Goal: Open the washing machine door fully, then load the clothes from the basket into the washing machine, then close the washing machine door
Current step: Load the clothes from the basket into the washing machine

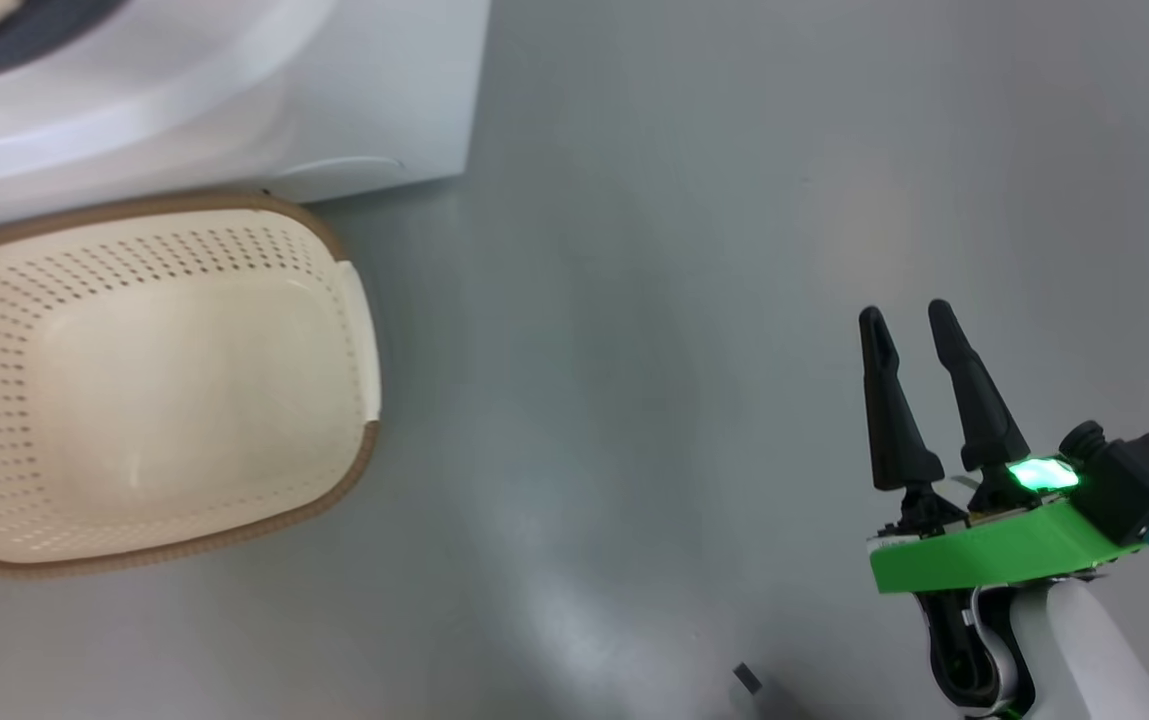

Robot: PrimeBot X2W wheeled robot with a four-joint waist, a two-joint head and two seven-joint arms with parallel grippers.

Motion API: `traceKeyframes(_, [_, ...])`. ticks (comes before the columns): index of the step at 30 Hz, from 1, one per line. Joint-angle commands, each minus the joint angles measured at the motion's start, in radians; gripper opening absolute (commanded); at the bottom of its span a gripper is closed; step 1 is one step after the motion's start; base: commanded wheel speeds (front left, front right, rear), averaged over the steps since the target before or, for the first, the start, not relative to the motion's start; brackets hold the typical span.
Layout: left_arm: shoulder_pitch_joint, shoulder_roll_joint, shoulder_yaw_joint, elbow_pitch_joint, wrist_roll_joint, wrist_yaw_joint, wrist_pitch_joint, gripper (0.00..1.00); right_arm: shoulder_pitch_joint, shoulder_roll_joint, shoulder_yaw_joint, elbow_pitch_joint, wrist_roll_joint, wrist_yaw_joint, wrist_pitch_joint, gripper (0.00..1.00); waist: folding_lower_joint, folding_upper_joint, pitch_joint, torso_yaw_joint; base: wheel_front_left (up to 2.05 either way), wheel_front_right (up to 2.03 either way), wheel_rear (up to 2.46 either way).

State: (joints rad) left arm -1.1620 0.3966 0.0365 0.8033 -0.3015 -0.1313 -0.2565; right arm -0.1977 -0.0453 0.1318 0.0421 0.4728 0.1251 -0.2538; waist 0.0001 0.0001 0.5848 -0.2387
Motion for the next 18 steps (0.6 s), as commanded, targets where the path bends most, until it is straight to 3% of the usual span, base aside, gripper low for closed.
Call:
traceKeyframes(1, [-0.029,0.061,0.003,-0.013,0.021,0.001,-0.005,0.0,-0.008,-0.005,0.027,-0.027,0.017,0.006,-0.008,1.0,-0.0001,-0.0001,0.039,-0.035,0.0,0.0,0.0])
traceKeyframes(11, [-0.132,0.139,-0.081,0.063,0.118,0.001,-0.005,0.0,-0.033,-0.005,0.073,-0.026,0.045,0.006,-0.008,1.0,-0.0001,-0.0001,0.086,-0.093,0.0,0.0,0.0])
traceKeyframes(18, [-0.186,0.184,-0.028,-0.145,0.156,0.016,-0.005,0.0,-0.044,-0.005,0.074,-0.041,0.049,0.006,-0.008,1.0,-0.0001,-0.0001,0.124,-0.116,0.0,0.0,0.0])
